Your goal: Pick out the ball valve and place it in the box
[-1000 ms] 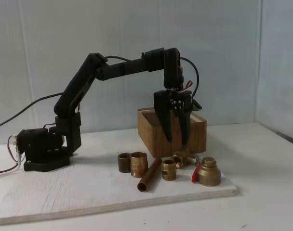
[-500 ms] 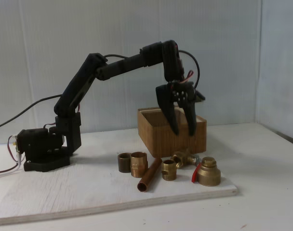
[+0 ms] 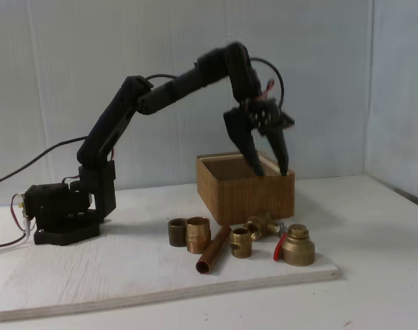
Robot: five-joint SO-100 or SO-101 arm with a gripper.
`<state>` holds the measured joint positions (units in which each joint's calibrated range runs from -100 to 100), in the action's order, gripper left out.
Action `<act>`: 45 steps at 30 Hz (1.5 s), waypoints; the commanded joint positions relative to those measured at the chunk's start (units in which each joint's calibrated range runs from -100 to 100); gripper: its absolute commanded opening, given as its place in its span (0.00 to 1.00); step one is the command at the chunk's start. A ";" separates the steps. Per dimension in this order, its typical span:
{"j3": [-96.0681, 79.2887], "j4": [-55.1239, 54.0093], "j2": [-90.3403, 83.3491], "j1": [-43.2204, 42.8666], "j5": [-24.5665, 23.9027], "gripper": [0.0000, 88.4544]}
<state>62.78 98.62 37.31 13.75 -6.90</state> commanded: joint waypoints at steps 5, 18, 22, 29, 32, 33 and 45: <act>9.88 0.60 -4.72 2.05 11.92 0.15; 9.79 0.60 -3.87 3.60 34.28 0.15; 10.06 -1.64 -3.70 3.08 45.35 0.15; 9.60 -5.08 -1.58 2.05 62.44 0.15; 9.60 -5.17 0.37 2.05 64.35 0.15; 9.60 -5.25 1.13 2.20 64.66 0.15; 10.24 -12.74 7.58 0.87 78.17 0.15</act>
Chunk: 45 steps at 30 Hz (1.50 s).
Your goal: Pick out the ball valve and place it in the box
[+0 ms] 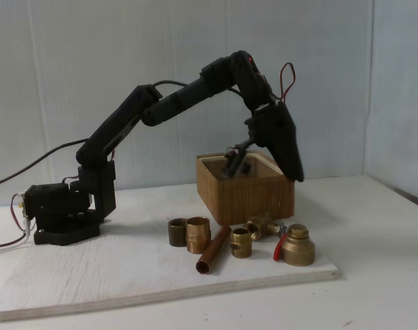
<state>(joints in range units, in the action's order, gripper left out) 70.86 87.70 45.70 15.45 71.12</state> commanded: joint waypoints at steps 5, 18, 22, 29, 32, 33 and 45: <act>2.16 -2.00 -0.81 -2.61 -5.18 0.15; 5.04 -1.31 -0.72 -2.83 0.36 0.15; 5.04 2.74 -0.89 -1.72 7.19 0.15; 5.04 4.37 -0.55 -0.32 12.37 0.16; 4.95 7.30 -0.13 -0.25 13.30 0.16; 4.95 9.20 -0.13 -0.25 14.03 0.16; 1.34 11.43 0.04 0.79 20.65 0.16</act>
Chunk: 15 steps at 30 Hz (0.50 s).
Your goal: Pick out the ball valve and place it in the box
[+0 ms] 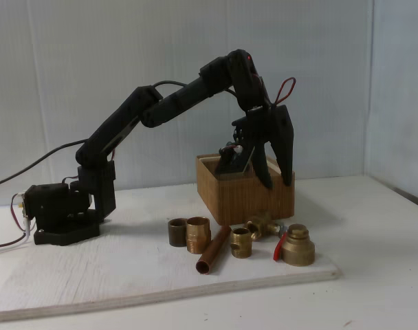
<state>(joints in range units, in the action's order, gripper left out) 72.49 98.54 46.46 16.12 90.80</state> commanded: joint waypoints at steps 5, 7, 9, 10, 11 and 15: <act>-3.54 0.60 -0.81 0.12 5.57 0.16; -4.62 0.60 -0.81 0.19 7.54 0.16; -5.16 0.69 -0.81 0.27 7.75 0.15; -5.34 0.69 -0.81 0.12 7.75 0.15; -5.34 0.69 -0.81 -0.03 7.75 0.15; -5.34 0.69 -0.81 -0.32 7.75 0.16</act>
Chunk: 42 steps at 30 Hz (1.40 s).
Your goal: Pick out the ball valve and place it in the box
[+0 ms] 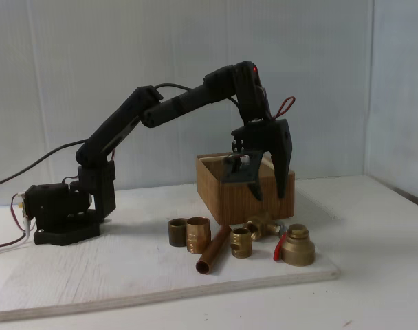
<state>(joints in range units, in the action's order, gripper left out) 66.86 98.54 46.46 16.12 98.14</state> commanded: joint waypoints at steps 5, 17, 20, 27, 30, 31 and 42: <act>0.37 0.69 -0.89 -1.06 0.41 0.16; 0.28 0.51 -0.72 -1.80 0.41 0.15; 0.28 0.51 -0.72 -2.02 0.41 0.15; 0.37 0.60 2.07 -3.20 0.15 0.16; 0.28 0.69 2.33 -3.35 -0.62 0.16; 0.28 0.69 2.41 -3.42 -0.78 0.16; 0.10 0.60 2.50 -4.60 0.36 0.42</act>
<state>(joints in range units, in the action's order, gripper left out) 66.86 98.54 49.68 11.89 98.09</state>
